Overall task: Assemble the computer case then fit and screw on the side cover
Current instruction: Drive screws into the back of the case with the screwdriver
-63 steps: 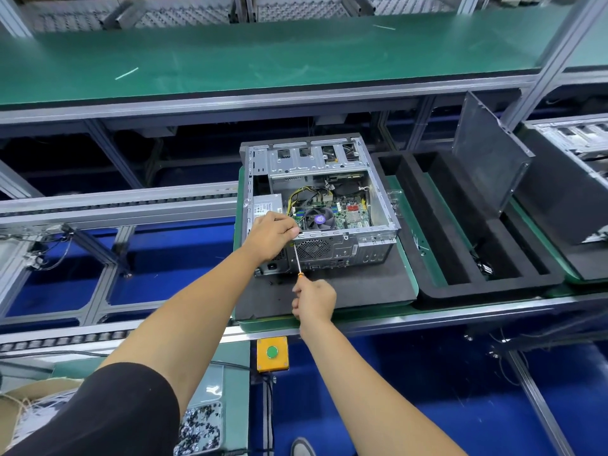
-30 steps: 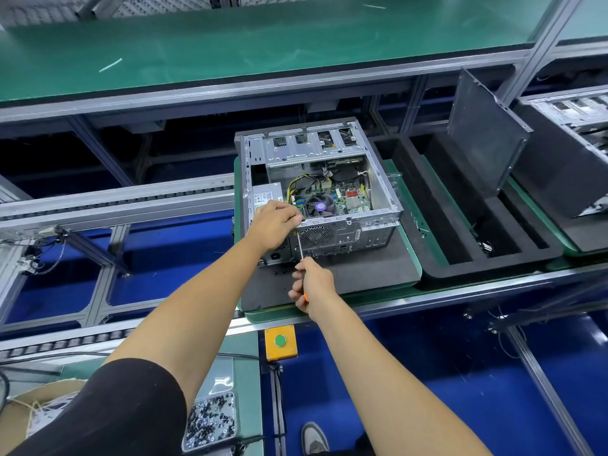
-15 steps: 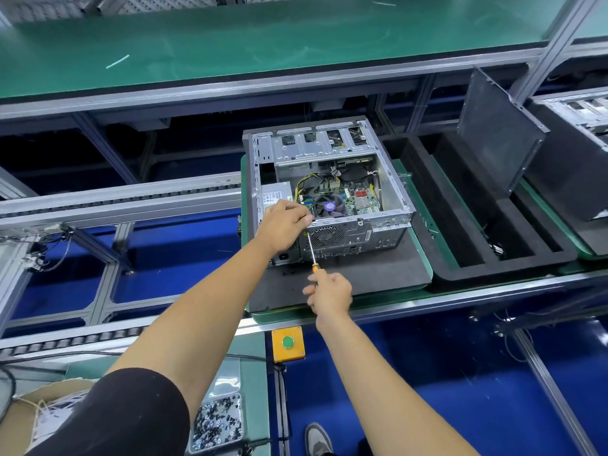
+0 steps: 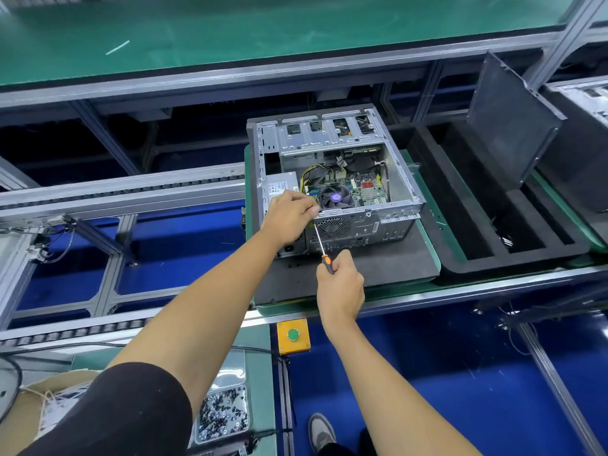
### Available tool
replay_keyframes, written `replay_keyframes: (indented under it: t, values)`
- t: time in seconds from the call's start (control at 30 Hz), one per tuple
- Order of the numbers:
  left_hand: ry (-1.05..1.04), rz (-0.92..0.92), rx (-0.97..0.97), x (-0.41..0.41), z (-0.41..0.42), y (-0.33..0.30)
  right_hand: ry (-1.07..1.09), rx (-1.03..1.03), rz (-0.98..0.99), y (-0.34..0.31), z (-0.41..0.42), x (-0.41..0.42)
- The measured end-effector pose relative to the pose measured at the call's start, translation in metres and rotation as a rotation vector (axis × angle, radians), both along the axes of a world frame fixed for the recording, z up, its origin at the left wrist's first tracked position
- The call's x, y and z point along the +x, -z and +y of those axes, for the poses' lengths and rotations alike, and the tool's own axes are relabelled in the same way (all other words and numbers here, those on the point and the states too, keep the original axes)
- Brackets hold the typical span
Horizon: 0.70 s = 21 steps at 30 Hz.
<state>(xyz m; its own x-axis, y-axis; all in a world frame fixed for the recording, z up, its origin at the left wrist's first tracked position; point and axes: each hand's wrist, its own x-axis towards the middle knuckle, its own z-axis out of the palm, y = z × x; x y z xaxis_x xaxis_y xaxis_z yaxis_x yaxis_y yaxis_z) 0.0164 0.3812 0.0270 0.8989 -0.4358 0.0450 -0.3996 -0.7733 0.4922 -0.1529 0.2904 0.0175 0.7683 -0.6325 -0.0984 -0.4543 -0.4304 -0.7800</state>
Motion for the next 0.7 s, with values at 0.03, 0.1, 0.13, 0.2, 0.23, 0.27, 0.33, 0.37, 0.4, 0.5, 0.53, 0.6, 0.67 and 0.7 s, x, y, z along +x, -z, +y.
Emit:
replay_keyframes:
  t: [0.03, 0.1, 0.13, 0.2, 0.23, 0.27, 0.33, 0.37, 0.4, 0.5, 0.53, 0.6, 0.67, 0.7]
  values:
    - [-0.002, -0.007, -0.003, 0.0, 0.0, 0.0, -0.012, 0.101, 0.011, -0.001, -0.001, 0.002]
    - [0.002, -0.017, 0.0, 0.001, 0.0, 0.001, 0.07, 0.706, 0.041, -0.008, 0.001, 0.007]
    - [0.008, -0.02, 0.005, 0.001, 0.001, 0.002, 0.146, 1.098, 0.075, -0.014, 0.002, 0.009]
    - [0.016, -0.025, 0.013, 0.001, 0.0, 0.003, 0.274, 1.577, 0.105, -0.023, 0.004, 0.011]
    - [0.014, -0.025, 0.015, 0.0, 0.0, 0.002, 0.31, 1.616, 0.111, -0.026, 0.006, 0.012]
    - [0.012, -0.023, 0.015, 0.001, 0.0, 0.001, 0.313, 1.56, 0.114, -0.027, 0.008, 0.013]
    - [0.011, -0.015, 0.015, 0.001, 0.0, 0.001, 0.271, 1.218, 0.106, -0.025, 0.012, 0.011]
    - [0.01, -0.012, 0.013, 0.001, 0.0, 0.0, 0.237, 0.987, 0.087, -0.022, 0.015, 0.009]
    - [0.009, -0.008, 0.008, 0.001, 0.001, 0.0, 0.199, 0.757, 0.075, -0.018, 0.016, 0.007]
    - [0.007, -0.008, -0.005, 0.0, 0.001, 0.001, 0.101, 0.259, 0.123, -0.006, 0.017, 0.001]
    - [0.01, -0.014, -0.006, 0.0, 0.001, 0.001, 0.082, 0.167, 0.125, -0.005, 0.018, 0.002]
    - [0.013, -0.023, -0.016, 0.0, 0.0, 0.001, 0.05, 0.066, 0.099, -0.006, 0.018, 0.004]
    - [0.009, -0.027, -0.021, 0.0, 0.001, 0.001, -0.007, -0.047, 0.097, -0.005, 0.021, 0.003]
    - [0.01, -0.024, -0.019, -0.001, 0.001, 0.001, -0.031, -0.09, 0.1, -0.003, 0.02, 0.003]
